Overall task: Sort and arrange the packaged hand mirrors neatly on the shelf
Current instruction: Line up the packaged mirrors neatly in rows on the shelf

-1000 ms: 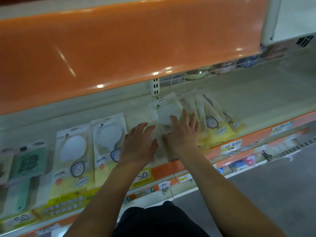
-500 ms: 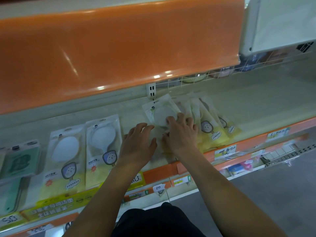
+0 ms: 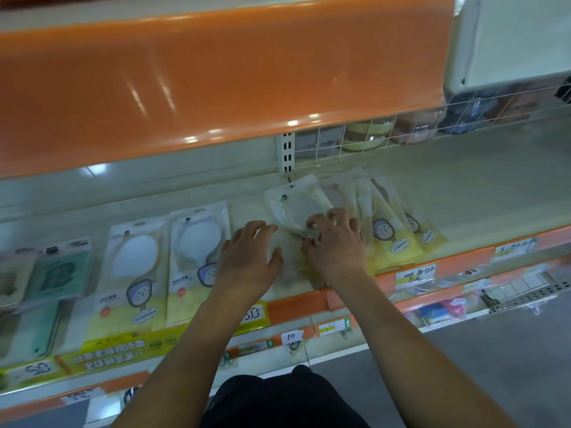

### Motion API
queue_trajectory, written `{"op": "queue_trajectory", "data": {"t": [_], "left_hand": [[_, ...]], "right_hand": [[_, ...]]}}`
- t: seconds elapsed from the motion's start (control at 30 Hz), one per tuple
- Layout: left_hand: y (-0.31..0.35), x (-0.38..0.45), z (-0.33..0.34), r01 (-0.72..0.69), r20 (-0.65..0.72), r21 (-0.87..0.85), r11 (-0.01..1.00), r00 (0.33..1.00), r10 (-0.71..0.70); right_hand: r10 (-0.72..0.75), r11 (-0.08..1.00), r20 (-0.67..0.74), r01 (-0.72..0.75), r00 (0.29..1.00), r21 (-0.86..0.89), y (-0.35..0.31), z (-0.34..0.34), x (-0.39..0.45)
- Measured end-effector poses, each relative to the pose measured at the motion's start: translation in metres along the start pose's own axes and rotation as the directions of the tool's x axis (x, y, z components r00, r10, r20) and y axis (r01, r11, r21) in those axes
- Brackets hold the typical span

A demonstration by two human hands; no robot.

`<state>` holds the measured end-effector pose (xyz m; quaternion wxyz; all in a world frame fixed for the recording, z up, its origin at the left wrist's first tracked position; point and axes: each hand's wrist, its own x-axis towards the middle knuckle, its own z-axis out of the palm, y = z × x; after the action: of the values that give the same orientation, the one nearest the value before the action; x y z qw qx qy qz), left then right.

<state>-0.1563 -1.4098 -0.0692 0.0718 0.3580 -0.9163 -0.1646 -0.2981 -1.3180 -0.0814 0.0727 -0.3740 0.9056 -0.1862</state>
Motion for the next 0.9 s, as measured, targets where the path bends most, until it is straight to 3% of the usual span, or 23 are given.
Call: {"op": "queue_trajectory", "data": {"t": [0.2,0.53,0.9], "left_hand": [[-0.019,-0.021,-0.012,0.041,-0.047,0.025,0.999,0.998,-0.04],[-0.078,-0.062,-0.036,0.122,-0.165,0.02,0.992,0.979,-0.117],[-0.183,-0.096,-0.074,0.128,-0.15,0.005,0.992,0.981,-0.126]], "right_hand": [[-0.033,0.993,-0.048,0.038,0.998,0.113,-0.026,0.005,-0.011],[-0.131,0.984,-0.029,0.134,0.991,0.115,-0.101,0.025,-0.033],[-0.073,0.993,-0.082,0.08,0.994,0.087,-0.203,0.067,-0.069]]}}
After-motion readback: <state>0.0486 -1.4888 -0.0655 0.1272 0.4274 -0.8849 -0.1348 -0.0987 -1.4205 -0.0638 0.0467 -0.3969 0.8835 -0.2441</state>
